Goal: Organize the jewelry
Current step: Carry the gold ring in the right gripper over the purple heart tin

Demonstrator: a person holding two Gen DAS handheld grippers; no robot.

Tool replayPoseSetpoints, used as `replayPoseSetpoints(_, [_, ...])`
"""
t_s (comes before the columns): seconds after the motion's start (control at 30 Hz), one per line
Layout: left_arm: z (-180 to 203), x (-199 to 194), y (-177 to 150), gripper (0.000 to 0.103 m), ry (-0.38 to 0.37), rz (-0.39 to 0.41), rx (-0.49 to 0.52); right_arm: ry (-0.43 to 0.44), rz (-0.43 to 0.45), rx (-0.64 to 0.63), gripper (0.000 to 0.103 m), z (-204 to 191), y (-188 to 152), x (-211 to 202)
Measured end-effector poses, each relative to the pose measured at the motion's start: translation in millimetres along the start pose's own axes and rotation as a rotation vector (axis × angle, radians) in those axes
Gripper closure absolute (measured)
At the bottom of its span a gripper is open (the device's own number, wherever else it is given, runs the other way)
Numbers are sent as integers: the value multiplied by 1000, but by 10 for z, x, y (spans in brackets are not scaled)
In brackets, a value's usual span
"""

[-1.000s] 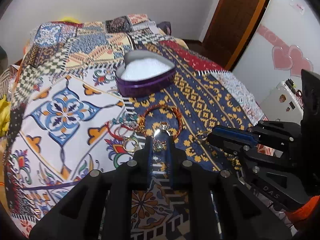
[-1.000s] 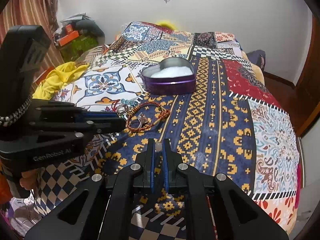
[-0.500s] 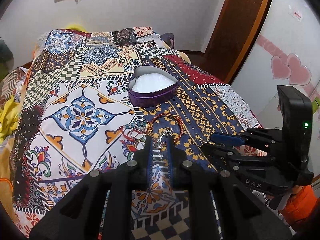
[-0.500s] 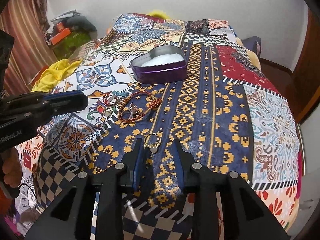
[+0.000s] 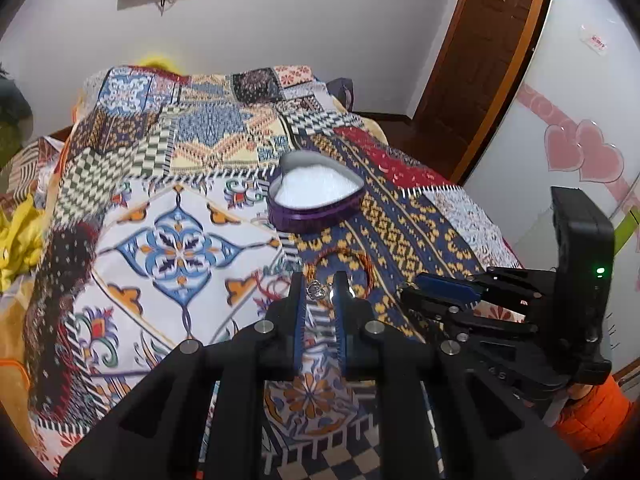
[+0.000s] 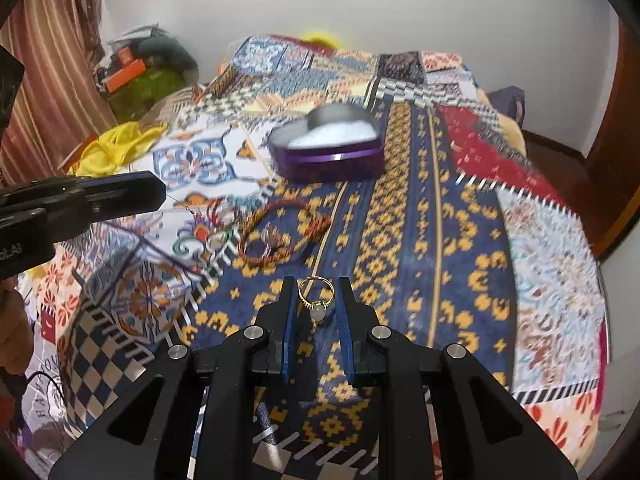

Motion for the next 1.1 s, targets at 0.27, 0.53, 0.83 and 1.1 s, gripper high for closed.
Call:
replayPoseSetpoints(0.27, [-16, -76, 291, 91, 26, 75, 19, -34, 109, -13, 86, 37, 328, -251])
replayPoseSetpoints(0.53, [-34, -49, 532, 91, 39, 111, 28, -50, 184, -27, 86, 90, 640, -336])
replayPoseSetpoints(0.83, [-40, 95, 748, 91, 36, 127, 33, -52, 204, -58, 86, 112, 822, -233])
replayPoseSetpoints(1.1, [-92, 340, 915, 91, -18, 102, 1, -39, 185, -71, 86, 142, 934, 24])
Point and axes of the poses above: each gripper's, at about its wrist camera, not at the fingertips, and x roughly the way its jaws point, z to its right, y to its top, the point moved 5 cm from there along x, roughly the way its jaws point, and after that the axes turned 9 degrees about y, right-handed, at the moved point
